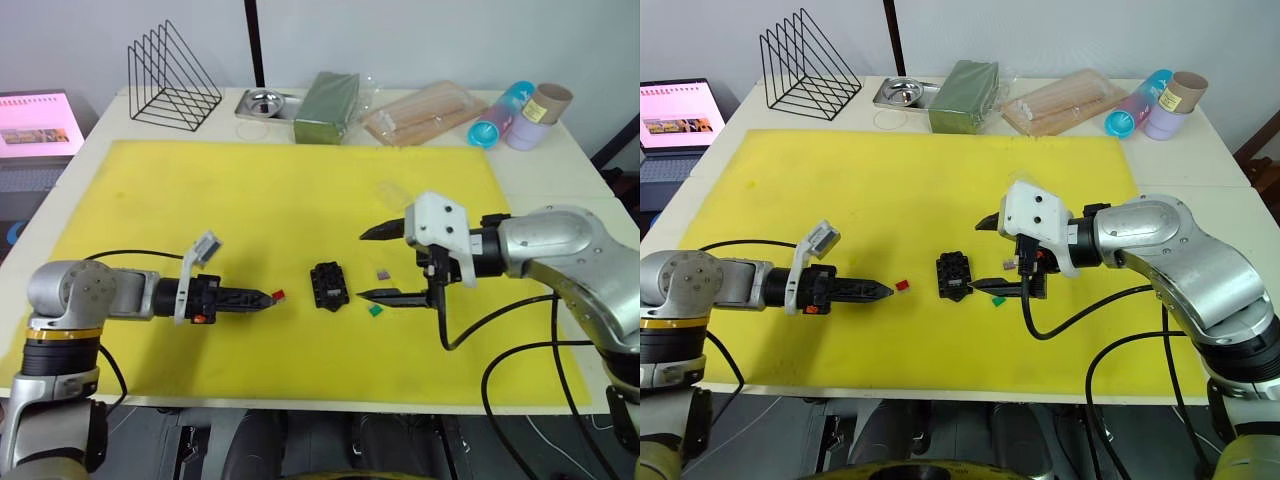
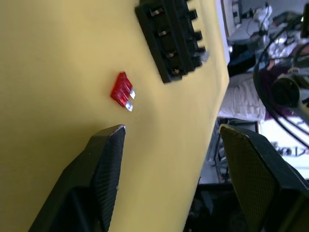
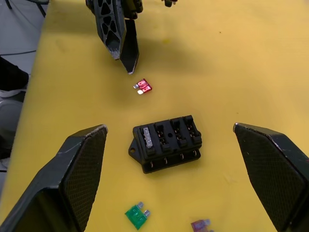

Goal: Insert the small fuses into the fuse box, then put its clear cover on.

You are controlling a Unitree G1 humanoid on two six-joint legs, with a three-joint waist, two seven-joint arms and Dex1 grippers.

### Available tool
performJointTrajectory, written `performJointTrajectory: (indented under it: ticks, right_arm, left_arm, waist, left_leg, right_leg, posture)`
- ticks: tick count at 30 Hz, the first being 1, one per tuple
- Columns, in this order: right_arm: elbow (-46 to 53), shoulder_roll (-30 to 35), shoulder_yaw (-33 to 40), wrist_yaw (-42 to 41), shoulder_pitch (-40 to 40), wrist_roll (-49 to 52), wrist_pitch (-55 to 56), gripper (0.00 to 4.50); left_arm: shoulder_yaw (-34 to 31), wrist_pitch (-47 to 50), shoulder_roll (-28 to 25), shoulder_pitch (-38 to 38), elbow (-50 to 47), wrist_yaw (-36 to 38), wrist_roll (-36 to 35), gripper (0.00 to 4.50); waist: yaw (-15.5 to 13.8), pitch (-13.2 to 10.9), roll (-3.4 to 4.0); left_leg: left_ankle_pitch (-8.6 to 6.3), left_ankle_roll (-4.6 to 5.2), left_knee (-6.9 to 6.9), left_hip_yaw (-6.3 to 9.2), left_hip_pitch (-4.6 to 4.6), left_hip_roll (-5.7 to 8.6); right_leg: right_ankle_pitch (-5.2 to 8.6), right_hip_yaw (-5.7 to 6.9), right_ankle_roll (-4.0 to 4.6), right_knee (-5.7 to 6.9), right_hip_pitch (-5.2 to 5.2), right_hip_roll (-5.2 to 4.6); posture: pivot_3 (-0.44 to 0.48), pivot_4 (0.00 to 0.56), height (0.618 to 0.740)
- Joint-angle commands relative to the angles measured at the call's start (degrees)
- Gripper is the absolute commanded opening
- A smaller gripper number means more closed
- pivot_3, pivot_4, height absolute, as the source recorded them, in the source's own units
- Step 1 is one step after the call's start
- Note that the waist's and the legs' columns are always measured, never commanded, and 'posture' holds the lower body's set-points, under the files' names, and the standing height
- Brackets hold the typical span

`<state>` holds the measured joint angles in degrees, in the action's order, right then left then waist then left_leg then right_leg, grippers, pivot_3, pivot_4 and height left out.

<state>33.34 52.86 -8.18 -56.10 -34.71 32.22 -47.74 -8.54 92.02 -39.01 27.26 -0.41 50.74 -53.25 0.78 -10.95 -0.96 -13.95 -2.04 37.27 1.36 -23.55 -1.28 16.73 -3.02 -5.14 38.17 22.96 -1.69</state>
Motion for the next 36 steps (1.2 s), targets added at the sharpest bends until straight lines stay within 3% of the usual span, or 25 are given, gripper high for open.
performJointTrajectory:
  ticks: [1,14,30,33,36]
  right_arm:
    - [0.2,-0.5,0.2,0.0,-1.2,-0.6,1.0,4.5]
    - [-0.3,-0.8,-0.3,-0.2,-1.4,-1.2,1.2,4.5]
    - [-0.2,-1.3,-0.5,-0.1,-1.5,-1.3,1.1,4.5]
    - [-0.1,-1.4,-0.5,-0.1,-1.5,-1.4,1.1,4.5]
    - [-0.2,-1.4,-0.6,-0.2,-1.6,-1.5,1.1,4.5]
  left_arm:
    - [-2.4,-0.4,3.1,0.3,1.3,-3.5,0.3,3.29]
    - [-5.3,0.0,9.4,0.7,2.5,-10.2,0.6,3.29]
    - [-3.9,-2.8,9.2,-1.2,1.3,-12.1,2.0,3.29]
    - [-3.4,-3.6,9.0,-1.7,1.4,-12.4,2.5,2.65]
    - [-3.0,-4.0,8.9,-2.0,1.3,-12.3,2.7,1.57]
  waist:
    - [0.0,0.0,0.0]
    - [-0.2,0.0,0.01]
    - [-0.2,0.0,0.01]
    - [-0.2,0.0,0.01]
    - [-0.1,0.0,0.01]
  left_leg:
    - [0.0,0.0,0.0,0.0,0.0,0.01]
    - [0.04,-0.07,0.04,0.14,0.05,0.19]
    - [0.08,-0.14,0.03,0.2,0.07,0.33]
    - [0.08,-0.14,0.02,0.21,0.08,0.33]
    - [0.08,-0.14,0.02,0.2,0.08,0.33]
  right_leg:
    - [0.0,0.0,0.0,0.0,0.0,0.0]
    - [-0.01,0.07,-0.01,0.0,-0.15,-0.14]
    - [-0.01,0.15,-0.02,-0.01,-0.22,-0.32]
    - [-0.01,0.15,-0.02,-0.01,-0.22,-0.32]
    - [-0.01,0.15,-0.02,-0.02,-0.21,-0.32]
  posture:
    - [0.0,0.15,0.74]
    - [0.0,0.15,0.74]
    - [0.0,0.15,0.74]
    - [0.0,0.15,0.74]
    - [0.0,0.15,0.74]
